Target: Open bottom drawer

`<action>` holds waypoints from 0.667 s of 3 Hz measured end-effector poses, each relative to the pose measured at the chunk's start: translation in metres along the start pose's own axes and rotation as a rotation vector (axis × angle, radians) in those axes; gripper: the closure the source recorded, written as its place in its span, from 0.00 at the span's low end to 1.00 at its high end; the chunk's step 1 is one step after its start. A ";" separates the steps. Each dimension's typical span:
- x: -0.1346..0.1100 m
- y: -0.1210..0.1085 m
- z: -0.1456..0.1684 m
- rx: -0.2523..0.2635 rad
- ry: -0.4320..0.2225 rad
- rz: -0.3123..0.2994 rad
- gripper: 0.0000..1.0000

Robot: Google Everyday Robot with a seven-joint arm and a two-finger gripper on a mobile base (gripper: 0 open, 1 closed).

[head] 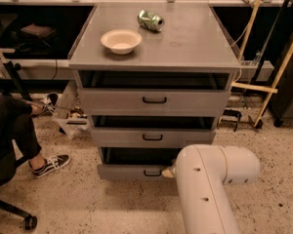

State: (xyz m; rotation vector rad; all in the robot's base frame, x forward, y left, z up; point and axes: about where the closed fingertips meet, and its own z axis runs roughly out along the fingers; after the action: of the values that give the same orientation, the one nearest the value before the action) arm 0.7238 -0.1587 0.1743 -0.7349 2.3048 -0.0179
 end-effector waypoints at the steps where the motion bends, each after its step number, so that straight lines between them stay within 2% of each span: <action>1: -0.006 -0.002 -0.006 0.000 0.000 0.000 1.00; 2: -0.007 -0.002 -0.007 0.000 0.000 0.000 1.00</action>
Offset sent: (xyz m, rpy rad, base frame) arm -0.4386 -0.0628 -0.1519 0.2008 -0.0075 -0.2164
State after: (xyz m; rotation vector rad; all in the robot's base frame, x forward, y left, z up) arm 0.7247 -0.1584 0.1850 -0.7349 2.3048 -0.0179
